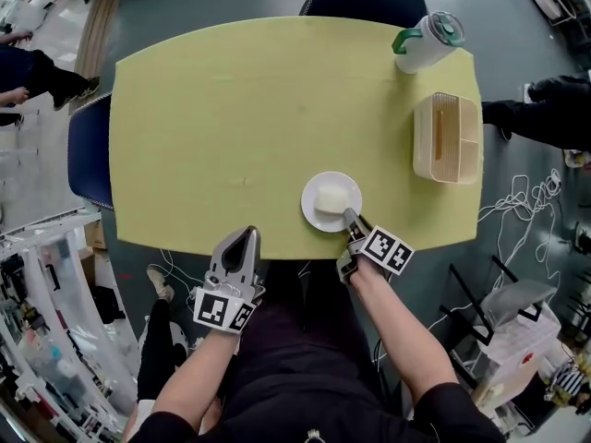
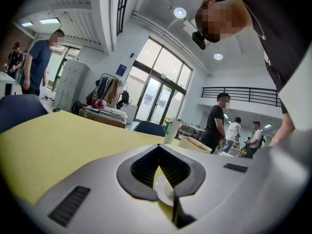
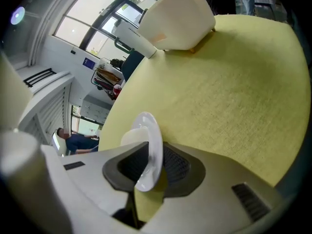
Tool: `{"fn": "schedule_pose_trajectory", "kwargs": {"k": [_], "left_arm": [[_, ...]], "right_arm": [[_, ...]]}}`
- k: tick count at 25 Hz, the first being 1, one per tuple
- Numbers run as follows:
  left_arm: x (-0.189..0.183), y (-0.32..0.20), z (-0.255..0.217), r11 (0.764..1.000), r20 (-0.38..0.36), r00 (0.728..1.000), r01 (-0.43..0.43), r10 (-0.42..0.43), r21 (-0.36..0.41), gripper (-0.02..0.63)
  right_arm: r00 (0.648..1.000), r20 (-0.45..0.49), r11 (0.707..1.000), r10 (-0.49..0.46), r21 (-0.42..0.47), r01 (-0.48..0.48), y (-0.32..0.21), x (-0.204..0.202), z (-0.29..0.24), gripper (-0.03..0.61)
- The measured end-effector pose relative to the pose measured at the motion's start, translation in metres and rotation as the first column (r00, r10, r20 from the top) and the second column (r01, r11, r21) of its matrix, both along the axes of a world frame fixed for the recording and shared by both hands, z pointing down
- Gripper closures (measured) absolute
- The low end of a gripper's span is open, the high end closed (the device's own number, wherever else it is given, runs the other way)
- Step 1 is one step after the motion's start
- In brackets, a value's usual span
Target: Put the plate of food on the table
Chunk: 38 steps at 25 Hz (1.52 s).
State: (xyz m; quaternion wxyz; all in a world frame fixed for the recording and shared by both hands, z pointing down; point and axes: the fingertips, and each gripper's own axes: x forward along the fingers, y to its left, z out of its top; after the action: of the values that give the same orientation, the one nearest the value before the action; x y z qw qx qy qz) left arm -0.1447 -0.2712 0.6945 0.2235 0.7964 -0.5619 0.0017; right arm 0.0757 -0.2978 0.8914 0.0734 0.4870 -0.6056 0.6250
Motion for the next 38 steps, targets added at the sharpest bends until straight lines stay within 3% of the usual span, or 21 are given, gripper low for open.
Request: {"fn": "schedule_pose_trajectory", "kwargs": {"k": [7, 10, 12, 14, 18, 21, 25, 27, 31, 38], "left_arm": [[-0.008, -0.002, 0.006, 1.000, 0.007, 1.000, 0.017, -0.017, -0.017, 0.606], [-0.010, -0.003, 0.005, 1.000, 0.013, 1.000, 0.020, -0.020, -0.021, 0.606], [-0.011, -0.005, 0.004, 0.999, 0.015, 1.000, 0.026, -0.026, -0.022, 0.606], [-0.012, -0.008, 0.002, 0.999, 0.010, 0.999, 0.033, -0.033, -0.024, 0.605], [-0.008, -0.014, -0.010, 1.000, 0.000, 1.000, 0.024, -0.024, -0.005, 0.606], [-0.004, -0.019, -0.028, 1.000, -0.006, 1.000, 0.017, -0.017, 0.018, 0.606], [0.000, -0.025, -0.055, 0.998, -0.008, 1.000, -0.001, 0.001, 0.056, 0.606], [0.001, -0.026, -0.068, 0.997, -0.009, 1.000, -0.004, 0.005, 0.071, 0.606], [0.004, -0.027, -0.096, 0.995, -0.016, 1.000, -0.011, 0.013, 0.098, 0.606], [0.018, -0.024, -0.149, 0.983, -0.015, 0.998, -0.055, 0.059, 0.177, 0.606]], "right_arm": [[0.965, -0.232, 0.993, -0.119, -0.014, 0.119, 0.010, 0.020, 0.010, 0.505], [0.943, -0.297, 0.984, -0.151, 0.047, 0.172, 0.005, 0.027, 0.001, 0.514], [0.924, -0.339, 0.966, -0.175, 0.124, 0.228, -0.002, 0.028, -0.014, 0.559], [0.901, -0.381, 0.925, -0.210, 0.220, 0.308, -0.011, 0.022, -0.035, 0.566], [0.860, -0.443, 0.816, -0.254, 0.380, 0.436, -0.025, 0.006, -0.085, 0.566], [0.856, -0.452, 0.760, -0.252, 0.455, 0.464, -0.032, -0.001, -0.125, 0.566], [0.825, -0.503, 0.655, -0.259, 0.536, 0.533, -0.037, -0.017, -0.183, 0.566], [0.817, -0.511, 0.623, -0.267, 0.556, 0.551, -0.038, -0.024, -0.208, 0.566], [0.829, -0.484, 0.564, -0.279, 0.616, 0.550, -0.040, -0.036, -0.261, 0.566], [0.866, -0.390, 0.435, -0.312, 0.752, 0.496, -0.031, -0.049, -0.351, 0.566]]}}
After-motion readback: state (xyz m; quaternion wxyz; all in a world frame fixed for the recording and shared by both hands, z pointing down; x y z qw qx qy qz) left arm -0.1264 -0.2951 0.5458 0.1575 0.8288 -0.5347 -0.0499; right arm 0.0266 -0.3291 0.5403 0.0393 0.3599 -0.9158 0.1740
